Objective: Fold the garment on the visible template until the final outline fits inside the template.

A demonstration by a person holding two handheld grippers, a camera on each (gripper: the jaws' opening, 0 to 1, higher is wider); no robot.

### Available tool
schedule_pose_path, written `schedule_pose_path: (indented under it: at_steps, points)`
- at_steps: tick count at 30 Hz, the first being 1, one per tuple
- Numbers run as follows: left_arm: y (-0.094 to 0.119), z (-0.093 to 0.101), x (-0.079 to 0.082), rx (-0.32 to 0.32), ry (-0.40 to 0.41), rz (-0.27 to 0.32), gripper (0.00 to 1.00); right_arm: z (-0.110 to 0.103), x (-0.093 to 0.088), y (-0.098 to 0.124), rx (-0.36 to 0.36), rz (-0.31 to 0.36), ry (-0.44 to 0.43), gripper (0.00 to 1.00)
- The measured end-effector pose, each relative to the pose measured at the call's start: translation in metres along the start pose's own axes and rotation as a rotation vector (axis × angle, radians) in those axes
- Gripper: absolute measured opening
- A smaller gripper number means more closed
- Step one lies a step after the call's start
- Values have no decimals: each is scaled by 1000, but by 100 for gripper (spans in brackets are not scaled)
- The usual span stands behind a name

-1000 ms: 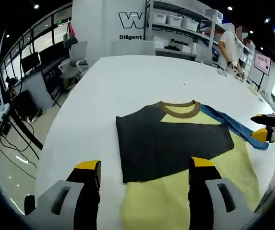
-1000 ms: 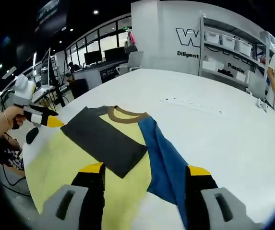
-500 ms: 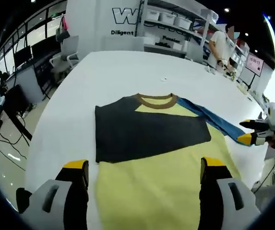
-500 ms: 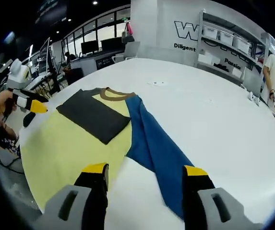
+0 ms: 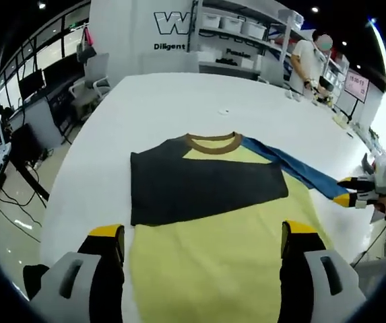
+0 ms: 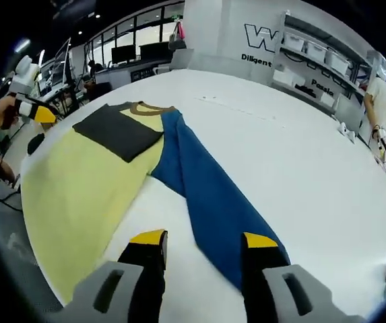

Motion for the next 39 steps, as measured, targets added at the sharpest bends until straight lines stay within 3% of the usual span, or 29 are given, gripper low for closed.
schedule_pose_path:
  at_steps: [9,15,20,24,28,33,37,39]
  points:
    - [3,17,8,-56,-13,66,99,18,-20,-2,-11,-38,67,27]
    - [7,26,7,-66,-27,66,98,20,-28,-5,1,-48,98,16]
    - [8,35,-1,-63,-109,22,99,17,-34,-6,17,-55,98,11]
    - [11,38,-2,-75,-90,23,98,18,-34,-9,28,-45,84,8]
    - [13,50,1,-127,-139,36,97,24,-30,-10,35,-48,22,0]
    - [14,55,1,-131,-171,23,96,27,-24,-7,43,-43,-3,0]
    - [13,57,1,-136,-186,19,96,40,-4,-1,36,-23,-23,0]
    - [12,60,0,-140,-188,15,96,50,9,0,40,-7,-87,0]
Point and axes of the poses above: the point that each gripper's makers call its tool centre point, and the gripper's own axes: y roughly backward along the fingers, z roughly to its right, x roughly out of its top, the point moved 1 cm from there along y, roughly backward along the fingers, and after that the axes turned 11 degrees about -x, right-handed, at the moved point
